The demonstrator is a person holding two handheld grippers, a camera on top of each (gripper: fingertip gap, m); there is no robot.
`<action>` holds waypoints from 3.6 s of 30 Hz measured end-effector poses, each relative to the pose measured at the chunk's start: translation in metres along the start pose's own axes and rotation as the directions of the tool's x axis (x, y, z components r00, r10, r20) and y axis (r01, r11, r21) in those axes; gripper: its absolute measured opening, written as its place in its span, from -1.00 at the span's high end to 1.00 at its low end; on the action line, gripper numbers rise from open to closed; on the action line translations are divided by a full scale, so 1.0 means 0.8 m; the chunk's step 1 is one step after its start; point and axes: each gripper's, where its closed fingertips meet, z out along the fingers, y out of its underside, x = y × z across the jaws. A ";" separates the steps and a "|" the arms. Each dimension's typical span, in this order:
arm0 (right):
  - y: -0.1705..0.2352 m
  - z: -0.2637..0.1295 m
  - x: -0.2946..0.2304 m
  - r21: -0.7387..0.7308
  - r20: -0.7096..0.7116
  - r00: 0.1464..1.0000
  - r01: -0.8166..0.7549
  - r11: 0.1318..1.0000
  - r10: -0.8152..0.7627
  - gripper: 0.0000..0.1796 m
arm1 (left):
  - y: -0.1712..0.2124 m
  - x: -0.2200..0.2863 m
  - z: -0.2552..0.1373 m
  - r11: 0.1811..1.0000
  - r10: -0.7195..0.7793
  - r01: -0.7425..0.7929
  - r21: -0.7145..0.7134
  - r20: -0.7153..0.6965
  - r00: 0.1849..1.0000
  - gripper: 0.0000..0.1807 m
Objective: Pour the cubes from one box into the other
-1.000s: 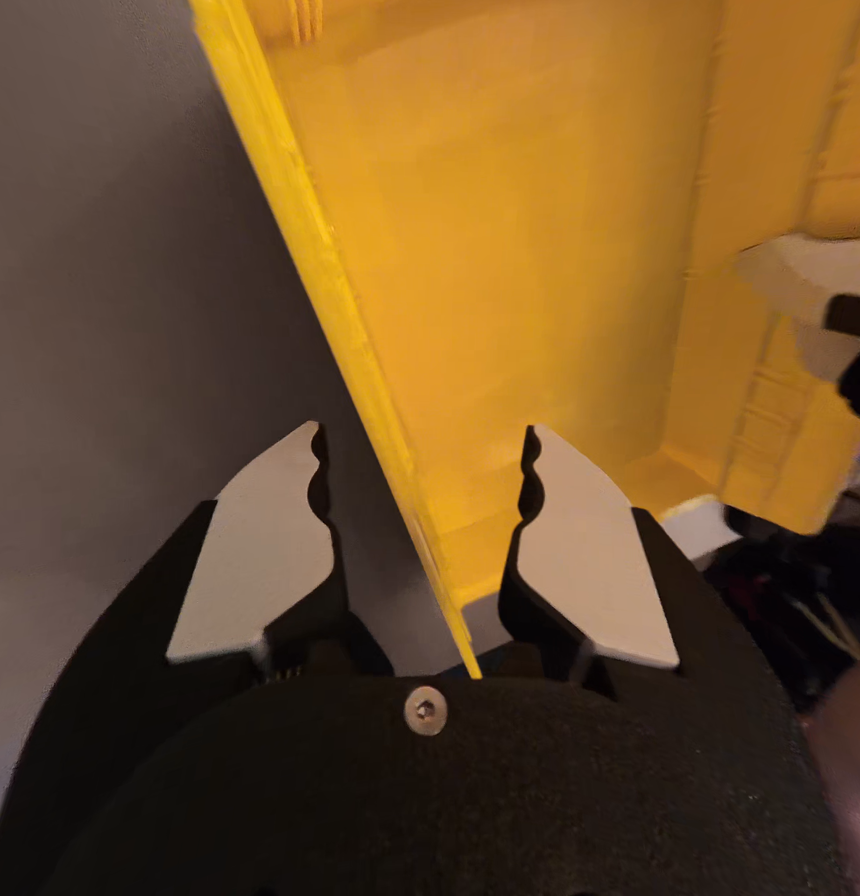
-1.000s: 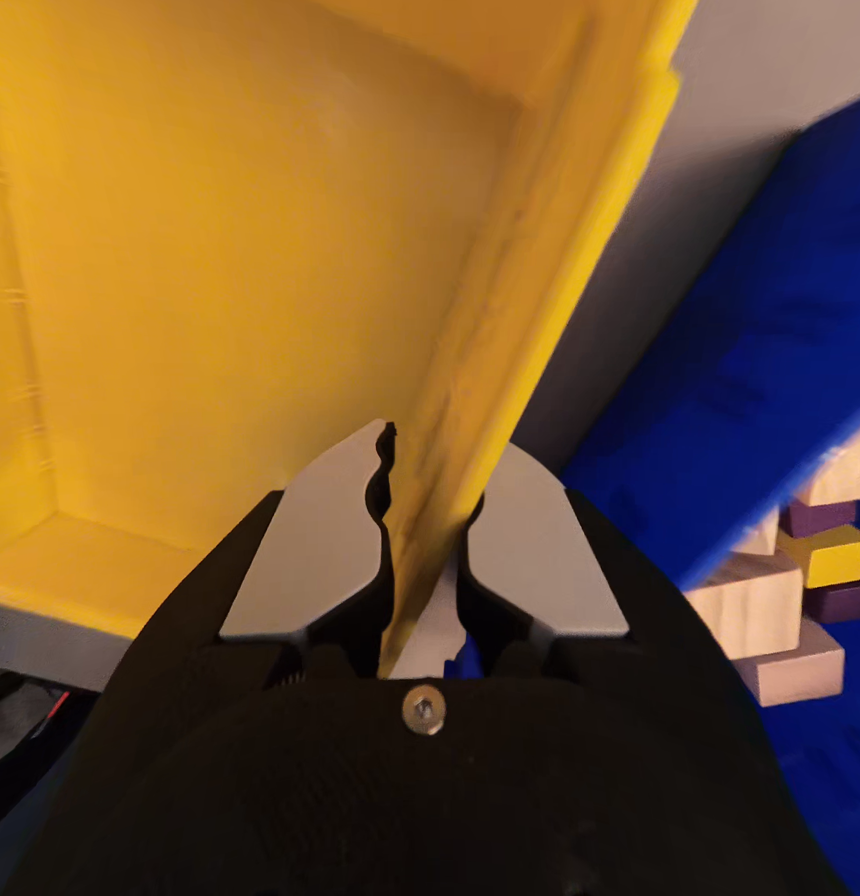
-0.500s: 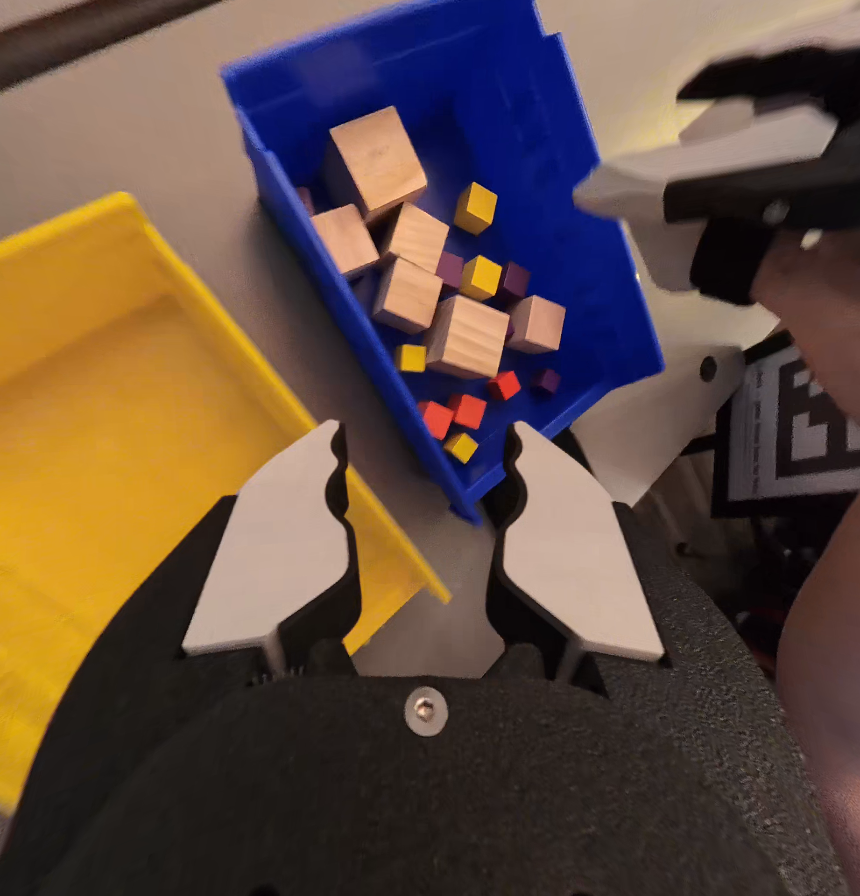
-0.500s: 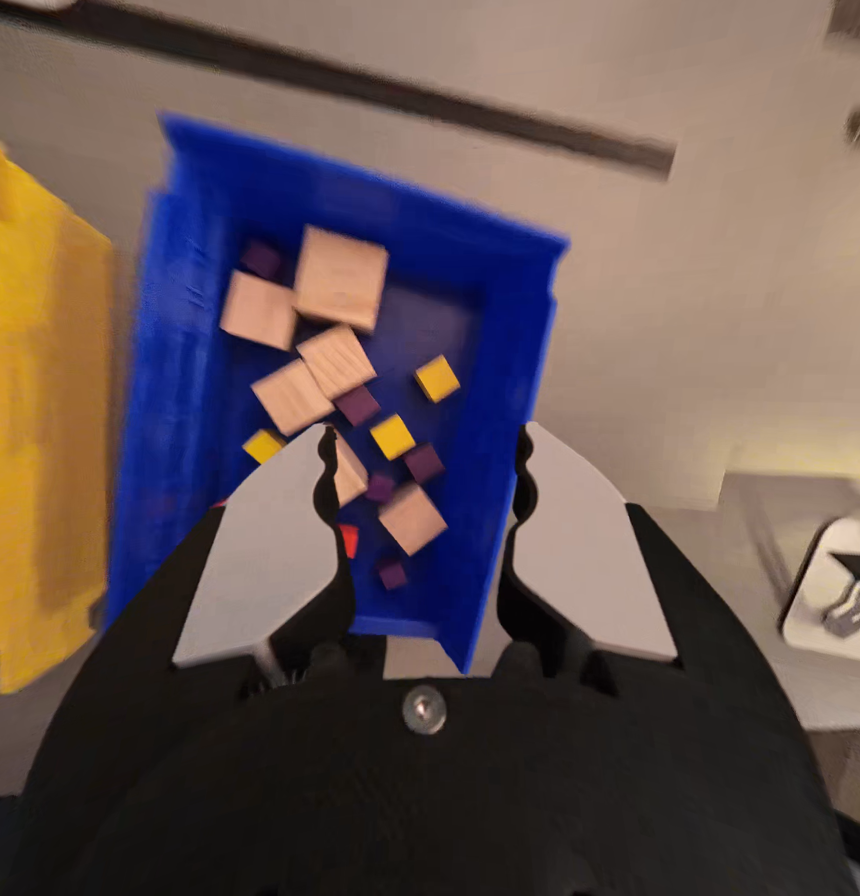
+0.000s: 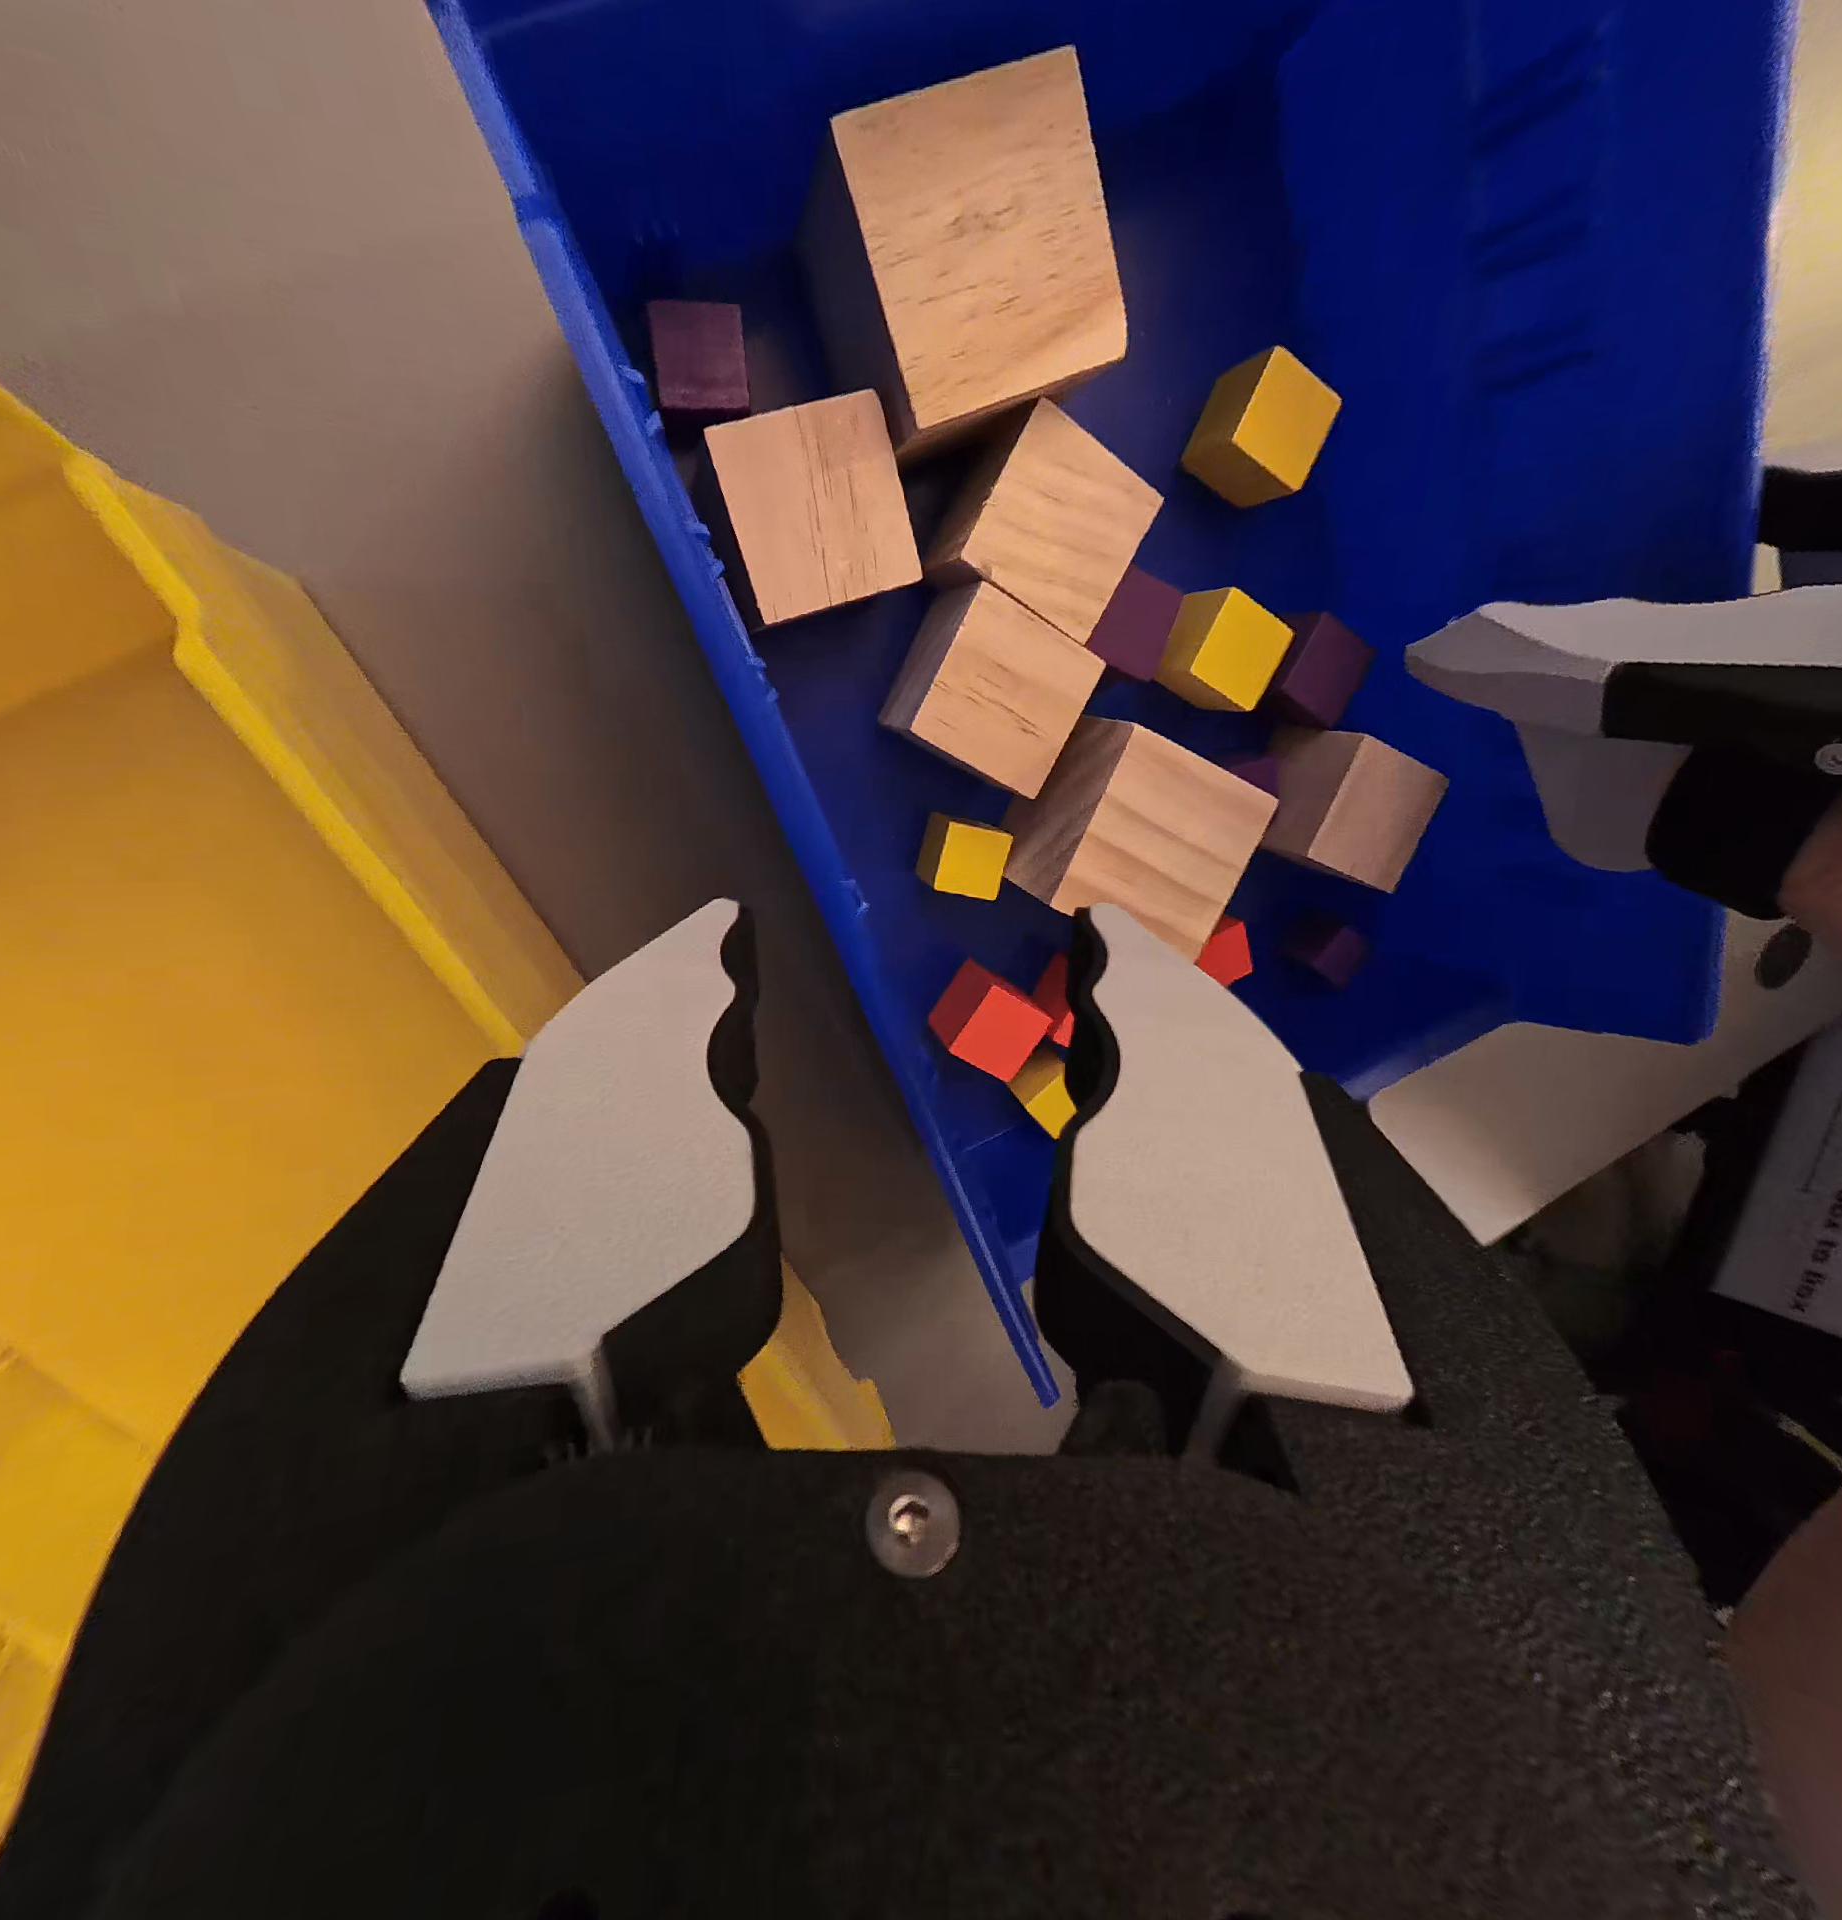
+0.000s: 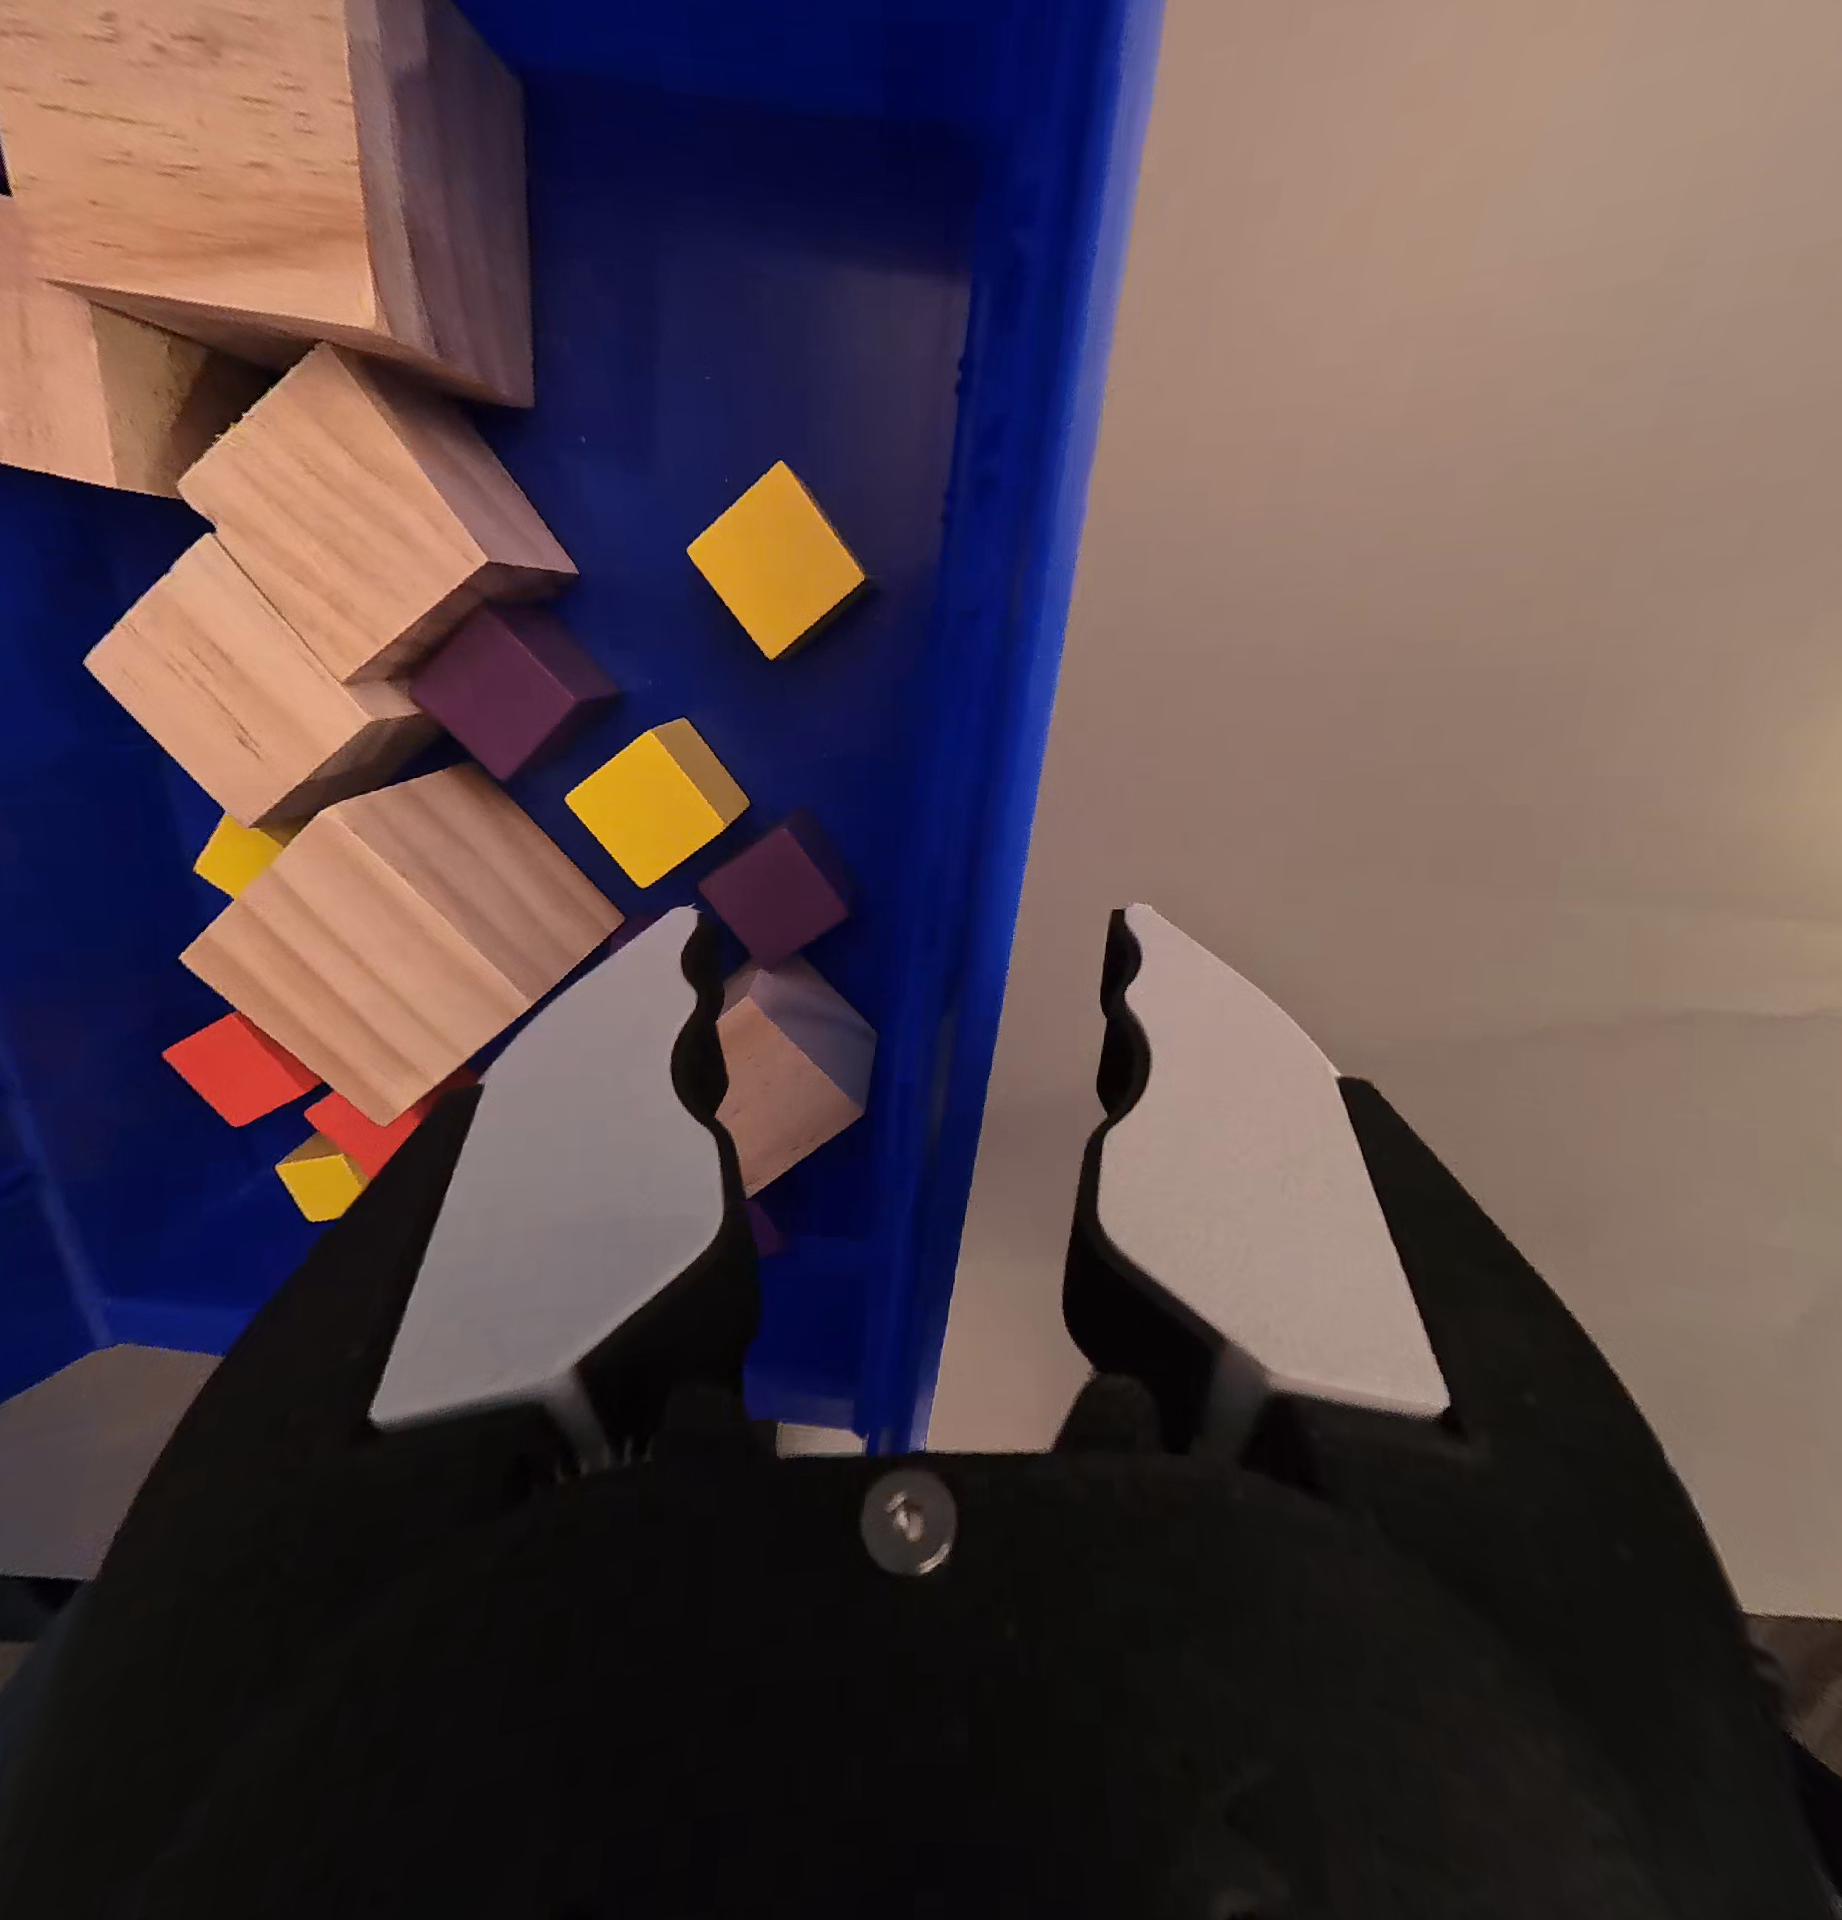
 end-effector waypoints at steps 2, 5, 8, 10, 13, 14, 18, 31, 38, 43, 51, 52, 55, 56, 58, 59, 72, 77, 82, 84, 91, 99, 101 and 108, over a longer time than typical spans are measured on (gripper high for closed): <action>-0.001 0.003 0.000 0.007 0.005 1.000 0.014 1.000 -0.014 0.21 | -0.001 -0.003 0.001 1.000 0.009 -0.009 0.002 0.014 1.000 0.36; -0.003 0.005 -0.002 0.015 0.032 0.999 0.006 1.000 -0.006 0.21 | -0.002 0.000 -0.002 1.000 0.011 -0.010 0.020 -0.019 1.000 0.37; -0.004 0.008 0.000 0.013 0.017 1.000 0.006 1.000 -0.006 0.26 | -0.007 -0.001 -0.013 0.998 0.011 -0.009 0.057 -0.042 0.999 0.36; -0.001 0.016 0.002 -0.016 0.021 1.000 0.000 1.000 0.000 0.32 | -0.011 -0.004 -0.027 0.995 0.025 -0.020 0.093 -0.046 0.999 0.36; 0.010 0.038 0.001 -0.095 0.054 0.998 -0.033 0.995 0.038 0.64 | -0.016 -0.006 -0.057 0.985 0.059 -0.047 0.165 -0.071 0.996 0.35; 0.016 0.041 0.001 -0.150 0.068 0.996 -0.038 0.988 0.048 0.88 | -0.016 -0.003 -0.071 0.979 0.084 -0.063 0.193 -0.099 0.992 0.35; 0.017 0.043 -0.001 -0.188 0.123 0.988 -0.065 0.980 0.090 0.91 | 0.007 0.002 -0.152 0.908 0.246 -0.162 0.387 -0.176 0.953 0.45; 0.018 0.042 0.011 -0.296 0.117 0.991 -0.027 0.955 0.065 0.93 | 0.254 -0.117 -0.251 0.644 0.386 -0.115 0.757 -0.191 0.903 0.55; 0.021 0.003 0.041 -0.307 0.059 0.998 -0.008 0.952 0.027 0.94 | 0.316 -0.183 -0.277 0.592 0.311 -0.121 0.797 -0.088 0.946 0.56; 0.014 -0.041 0.045 -0.263 0.050 0.997 -0.045 0.964 0.060 0.94 | 0.347 -0.228 -0.300 0.551 0.224 -0.077 0.831 -0.058 0.973 0.56; -0.026 -0.137 -0.024 -0.202 0.044 0.998 0.050 0.978 -0.042 0.93 | 0.401 -0.285 -0.306 0.515 0.112 0.032 0.856 -0.105 0.988 0.56; -0.033 -0.144 -0.044 -0.199 0.053 0.997 0.070 0.978 -0.061 0.93 | 0.407 -0.293 -0.308 0.504 0.097 0.049 0.862 -0.112 0.989 0.56; -0.058 -0.155 -0.118 -0.184 0.091 0.987 0.149 0.972 -0.134 0.94 | 0.428 -0.312 -0.317 0.472 0.055 0.086 0.877 -0.127 0.990 0.56; -0.067 -0.155 -0.147 -0.178 0.108 0.981 0.178 0.968 -0.161 0.94 | 0.435 -0.317 -0.321 0.461 0.040 0.095 0.882 -0.127 0.991 0.56; -0.083 -0.150 -0.212 -0.174 0.150 0.963 0.248 0.953 -0.223 0.94 | 0.450 -0.327 -0.331 0.431 0.015 0.098 0.897 -0.116 0.993 0.56; -0.090 -0.147 -0.247 -0.172 0.172 0.952 0.281 0.944 -0.252 0.94 | 0.458 -0.332 -0.335 0.415 -0.001 0.100 0.904 -0.110 0.994 0.56; -0.105 -0.074 -0.634 -0.120 0.415 0.781 0.556 0.822 -0.467 0.94 | 0.539 -0.377 -0.385 0.312 -0.171 0.095 0.945 -0.042 0.984 0.33; -0.086 -0.012 -0.688 -0.137 0.408 0.781 0.565 0.814 -0.473 0.93 | 0.524 -0.372 -0.390 0.279 -0.125 0.014 0.960 0.022 0.992 0.30; -0.059 0.049 -0.705 -0.202 0.382 0.810 0.543 0.815 -0.445 0.94 | 0.494 -0.375 -0.365 0.276 -0.098 0.019 0.961 0.008 0.995 0.33; -0.055 0.064 -0.709 -0.203 0.365 0.825 0.522 0.829 -0.430 0.93 | 0.480 -0.388 -0.343 0.344 -0.136 0.056 0.937 -0.010 0.991 0.32; -0.047 0.085 -0.712 -0.187 0.334 0.852 0.479 0.858 -0.403 0.93 | 0.431 -0.458 -0.320 0.401 -0.321 0.020 0.916 0.121 0.939 0.35; -0.098 0.019 -0.720 0.126 0.274 0.827 0.475 0.871 -0.490 0.75 | 0.329 -0.525 -0.300 0.642 -0.302 0.045 0.765 0.198 0.933 0.52; -0.115 -0.030 -0.707 0.262 0.264 0.789 0.495 0.828 -0.555 0.70 | 0.318 -0.546 -0.289 0.703 -0.315 0.094 0.705 0.191 0.930 0.54; -0.164 -0.123 -0.467 0.461 -0.094 0.902 0.414 0.785 -0.421 0.28 | 0.314 -0.593 -0.260 0.842 -0.349 0.179 0.509 0.260 0.900 0.43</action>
